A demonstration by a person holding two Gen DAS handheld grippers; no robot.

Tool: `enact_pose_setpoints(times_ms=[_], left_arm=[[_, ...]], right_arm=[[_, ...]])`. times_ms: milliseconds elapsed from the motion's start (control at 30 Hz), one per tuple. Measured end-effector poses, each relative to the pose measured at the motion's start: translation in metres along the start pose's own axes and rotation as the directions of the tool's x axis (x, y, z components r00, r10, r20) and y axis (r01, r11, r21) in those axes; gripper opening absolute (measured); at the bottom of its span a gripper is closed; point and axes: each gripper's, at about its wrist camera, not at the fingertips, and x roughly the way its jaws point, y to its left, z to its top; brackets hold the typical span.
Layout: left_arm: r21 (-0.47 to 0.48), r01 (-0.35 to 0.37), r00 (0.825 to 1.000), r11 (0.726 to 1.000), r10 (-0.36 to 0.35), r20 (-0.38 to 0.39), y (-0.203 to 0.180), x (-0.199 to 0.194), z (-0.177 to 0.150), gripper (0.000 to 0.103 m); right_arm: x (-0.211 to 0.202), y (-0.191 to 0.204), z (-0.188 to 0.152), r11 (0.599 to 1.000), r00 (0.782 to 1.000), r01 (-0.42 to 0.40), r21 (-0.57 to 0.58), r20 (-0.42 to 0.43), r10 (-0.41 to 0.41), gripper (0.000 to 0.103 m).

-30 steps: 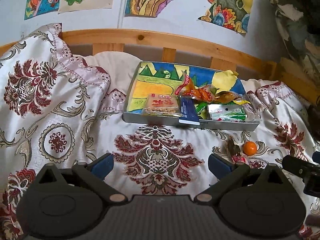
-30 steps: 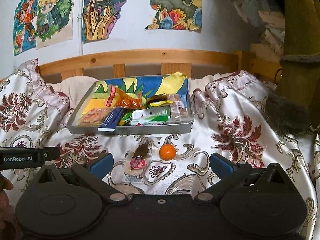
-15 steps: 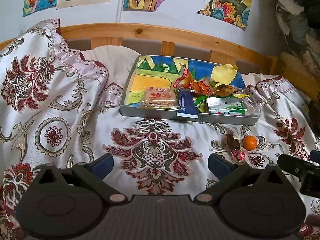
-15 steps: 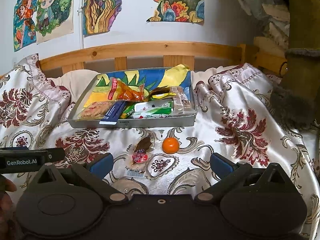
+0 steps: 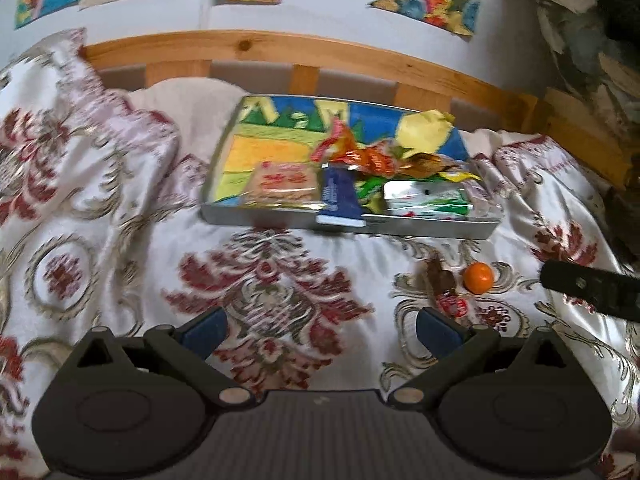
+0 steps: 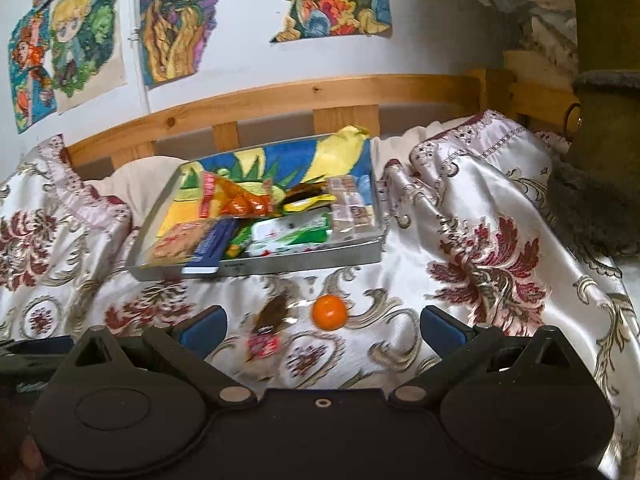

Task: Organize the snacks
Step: 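Move both grippers back toward the brown stick packet and mandarin orange, then grasp the mandarin orange with the right gripper while the left grasps the brown stick packet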

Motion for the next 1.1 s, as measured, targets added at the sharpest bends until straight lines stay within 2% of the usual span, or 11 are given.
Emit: enact_pose_setpoints(times_ms=[300,467,667,900,1000,1100], left_arm=[[0.097,0.105,0.994,0.99,-0.106,-0.004,-0.025,0.024,0.017,0.102],[0.14,0.129,0.992,0.982,-0.126,-0.032,-0.034,0.042,0.019,0.102],[0.157,0.166,0.985,0.974,-0.157,-0.07,-0.042,0.06,0.021,0.102],[0.08,0.237,0.966,0.968,-0.226,-0.127,-0.048,0.084,0.032,0.102],[0.068,0.258,0.959,0.964,-0.246,-0.142,-0.053,0.092,0.036,0.102],[0.07,0.27,0.953,0.96,-0.255,-0.166,-0.057,0.1,0.037,0.097]], right_arm=[[0.038,-0.026,0.012,1.0,0.998,0.01,0.013,-0.056,-0.009,0.102],[0.059,-0.03,0.016,0.993,0.998,-0.002,-0.122,-0.062,-0.006,0.102],[0.08,-0.032,0.011,0.938,0.997,-0.009,-0.346,-0.081,-0.02,0.102],[0.09,-0.029,0.003,0.911,0.992,-0.098,-0.401,-0.117,0.055,0.097],[0.09,-0.023,-0.003,0.884,0.989,-0.131,-0.449,-0.117,0.087,0.095],[0.094,-0.014,-0.01,0.848,0.99,-0.128,-0.513,-0.117,0.079,0.091]])
